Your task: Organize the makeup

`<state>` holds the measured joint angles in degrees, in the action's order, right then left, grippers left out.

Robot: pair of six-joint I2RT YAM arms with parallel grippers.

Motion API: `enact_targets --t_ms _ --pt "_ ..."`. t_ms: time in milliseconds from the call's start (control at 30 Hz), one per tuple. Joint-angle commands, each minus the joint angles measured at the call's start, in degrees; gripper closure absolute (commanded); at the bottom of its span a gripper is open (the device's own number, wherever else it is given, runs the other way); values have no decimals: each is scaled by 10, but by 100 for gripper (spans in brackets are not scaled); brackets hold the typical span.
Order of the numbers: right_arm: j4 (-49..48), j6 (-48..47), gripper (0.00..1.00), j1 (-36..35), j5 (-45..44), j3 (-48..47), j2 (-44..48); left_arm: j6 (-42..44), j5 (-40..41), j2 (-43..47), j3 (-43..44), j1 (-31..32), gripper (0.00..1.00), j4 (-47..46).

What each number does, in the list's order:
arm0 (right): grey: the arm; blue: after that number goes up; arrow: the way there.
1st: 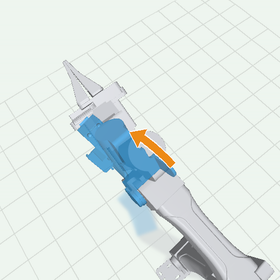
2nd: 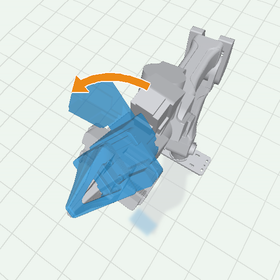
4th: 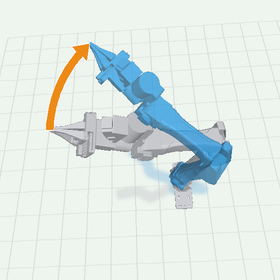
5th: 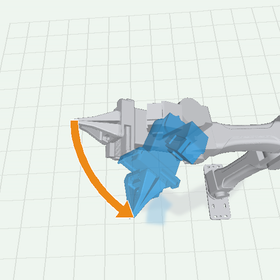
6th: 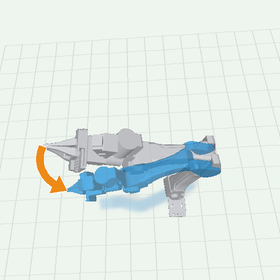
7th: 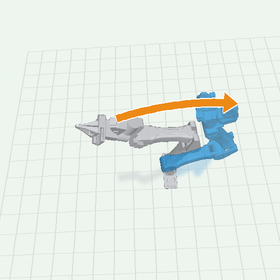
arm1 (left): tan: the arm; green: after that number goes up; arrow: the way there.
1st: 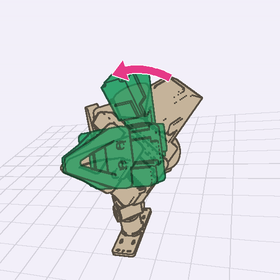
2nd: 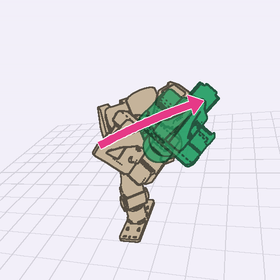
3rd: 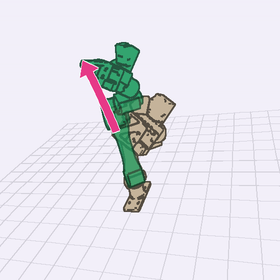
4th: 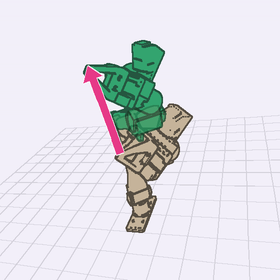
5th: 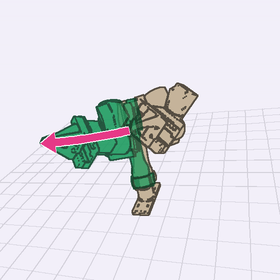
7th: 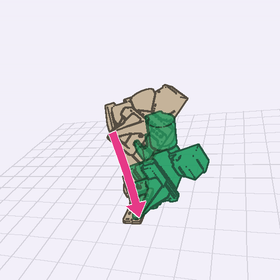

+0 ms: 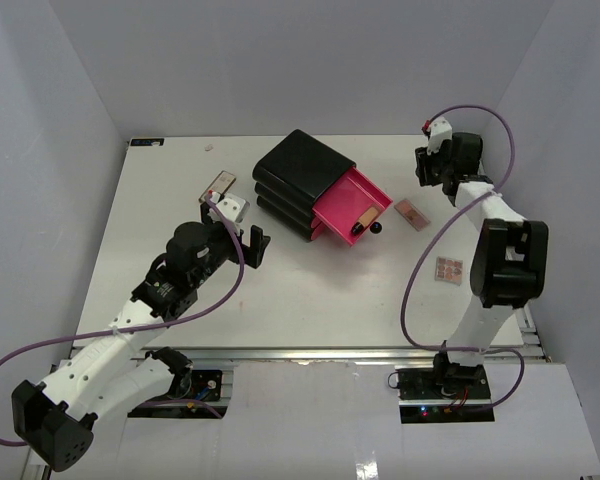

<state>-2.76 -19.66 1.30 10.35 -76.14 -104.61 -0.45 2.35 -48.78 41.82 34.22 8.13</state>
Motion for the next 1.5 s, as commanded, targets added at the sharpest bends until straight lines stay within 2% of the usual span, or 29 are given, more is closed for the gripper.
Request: enact_targets --t_ms 0,233,433,500,833,1033,1200,1467 --pt "20 -120 89 -36 39 32 128 2 -19 23 2 -4 2 -7" --pt "149 -244 88 -166 -20 17 226 1 -23 31 2 -4 2 -5" --pt "199 -380 86 -299 -174 11 227 2 -23 34 2 -4 2 -5" --pt "202 -407 85 -320 -204 12 215 2 -23 34 2 -4 2 -5" --pt "166 -510 81 -374 -306 34 153 2 -43 38 3 -4 2 -4" --pt "136 -535 78 -386 -338 46 126 2 -43 40 3 -3 2 -4" --pt "123 -551 69 -391 -352 46 107 2 -47 41 4 -4 2 -5" --pt "109 -568 47 -396 -367 58 102 2 -47 43 4 -4 2 -5"
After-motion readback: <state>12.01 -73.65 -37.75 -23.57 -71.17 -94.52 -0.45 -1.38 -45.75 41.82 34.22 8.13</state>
